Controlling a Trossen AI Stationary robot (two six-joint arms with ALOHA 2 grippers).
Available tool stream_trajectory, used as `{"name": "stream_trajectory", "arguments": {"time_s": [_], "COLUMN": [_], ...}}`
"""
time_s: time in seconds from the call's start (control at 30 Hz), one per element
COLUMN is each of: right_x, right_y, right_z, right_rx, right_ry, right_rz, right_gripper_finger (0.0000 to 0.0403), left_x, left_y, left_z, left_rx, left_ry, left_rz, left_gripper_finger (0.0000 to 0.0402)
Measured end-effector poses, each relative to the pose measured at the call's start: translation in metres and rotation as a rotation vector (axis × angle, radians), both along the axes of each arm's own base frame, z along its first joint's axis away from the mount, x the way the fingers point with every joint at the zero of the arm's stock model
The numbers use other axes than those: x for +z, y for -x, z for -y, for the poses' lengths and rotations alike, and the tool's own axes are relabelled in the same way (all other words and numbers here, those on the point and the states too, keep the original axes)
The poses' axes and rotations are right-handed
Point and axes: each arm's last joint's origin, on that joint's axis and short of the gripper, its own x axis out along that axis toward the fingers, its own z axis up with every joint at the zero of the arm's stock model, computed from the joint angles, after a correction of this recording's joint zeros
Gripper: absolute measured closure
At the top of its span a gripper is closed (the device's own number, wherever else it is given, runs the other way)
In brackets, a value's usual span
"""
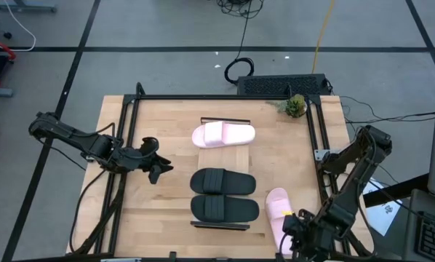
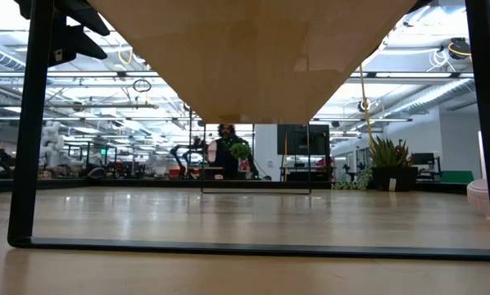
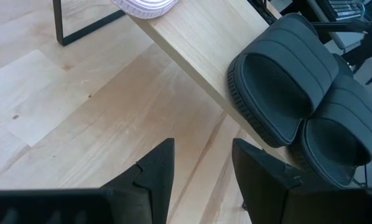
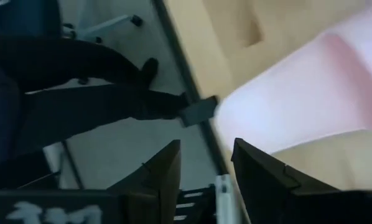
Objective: Pick and place slides into the shelf
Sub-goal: Put the pink slipper on the shelf
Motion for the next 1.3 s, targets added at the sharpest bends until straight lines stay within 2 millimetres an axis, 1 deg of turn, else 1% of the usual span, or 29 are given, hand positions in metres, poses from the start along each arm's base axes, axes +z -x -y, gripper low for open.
{"name": "stream_trajectory", "arguments": {"time_s": [0.13,0.23,0.37,0.43,0.53,0.63,0.8,0.9,1.03,1.3], "right_x": [0.001,0.001,0.001,-0.002,-0.011,-0.022,-0.047,-0.056,-0.06,-0.06], "right_y": [-0.003,-0.003,-0.005,-0.005,-0.004,-0.007,-0.013,-0.014,-0.015,-0.014], "right_z": [0.0,0.0,0.002,0.003,0.008,0.009,0.006,0.006,0.009,0.019], "right_rx": [0.047,0.078,0.156,0.189,0.209,0.222,0.281,0.287,0.289,0.298], "right_ry": [-0.029,-0.007,0.072,0.13,0.275,0.368,0.462,0.502,0.543,0.65], "right_rz": [-0.006,0.024,0.117,0.137,0.135,0.107,0.008,-0.03,-0.059,-0.088], "right_gripper_finger": [0.0267,0.0268,0.0268,0.0268,0.0268,0.0268,0.0268,0.0268,0.0268,0.0268], "left_x": [0.0,0.0,0.0,0.0,0.0,0.0,0.0,0.0,0.0,0.0], "left_y": [0.0,0.0,0.0,0.0,0.0,0.0,0.0,0.0,0.0,0.0], "left_z": [0.0,0.0,0.0,0.0,0.0,0.0,0.0,0.0,-0.001,-0.001], "left_rx": [0.001,0.001,0.001,0.001,0.001,0.003,0.006,0.017,0.025,0.031], "left_ry": [0.001,0.001,0.001,0.001,0.001,0.003,0.002,-0.006,-0.012,-0.015], "left_rz": [0.0,0.0,0.0,0.001,0.001,0.001,0.002,0.005,0.008,0.009], "left_gripper_finger": [0.024,0.024,0.024,0.024,0.024,0.024,0.024,0.024,0.024,0.024]}}
